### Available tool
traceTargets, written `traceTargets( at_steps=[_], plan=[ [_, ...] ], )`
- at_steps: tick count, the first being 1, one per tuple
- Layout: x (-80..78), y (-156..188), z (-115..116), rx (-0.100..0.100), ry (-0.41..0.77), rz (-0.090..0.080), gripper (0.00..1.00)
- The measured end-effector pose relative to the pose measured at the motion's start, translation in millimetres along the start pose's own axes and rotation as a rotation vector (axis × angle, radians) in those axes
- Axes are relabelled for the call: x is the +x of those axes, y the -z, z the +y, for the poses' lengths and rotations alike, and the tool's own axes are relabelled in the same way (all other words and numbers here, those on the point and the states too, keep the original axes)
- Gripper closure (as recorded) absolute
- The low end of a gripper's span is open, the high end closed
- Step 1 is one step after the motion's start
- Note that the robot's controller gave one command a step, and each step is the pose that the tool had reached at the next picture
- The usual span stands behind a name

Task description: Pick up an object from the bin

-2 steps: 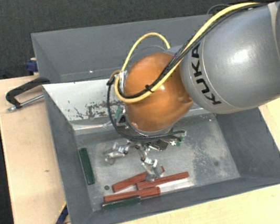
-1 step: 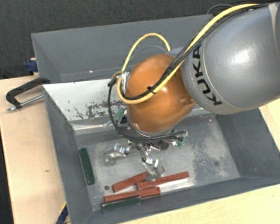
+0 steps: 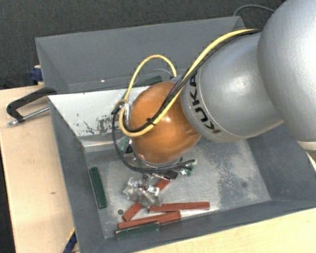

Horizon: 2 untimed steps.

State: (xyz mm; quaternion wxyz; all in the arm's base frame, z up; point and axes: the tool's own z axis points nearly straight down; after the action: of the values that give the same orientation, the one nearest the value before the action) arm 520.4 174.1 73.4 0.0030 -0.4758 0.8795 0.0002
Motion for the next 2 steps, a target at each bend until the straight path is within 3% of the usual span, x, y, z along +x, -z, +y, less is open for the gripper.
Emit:
traceTargets(
  at_steps=[1,2],
  plan=[
    [0.3,-1.9,1.2,-0.002,0.001,0.0,0.0],
    [0.6,-1.9,0.7,-0.002,0.0,0.0,1.0]
  ],
)
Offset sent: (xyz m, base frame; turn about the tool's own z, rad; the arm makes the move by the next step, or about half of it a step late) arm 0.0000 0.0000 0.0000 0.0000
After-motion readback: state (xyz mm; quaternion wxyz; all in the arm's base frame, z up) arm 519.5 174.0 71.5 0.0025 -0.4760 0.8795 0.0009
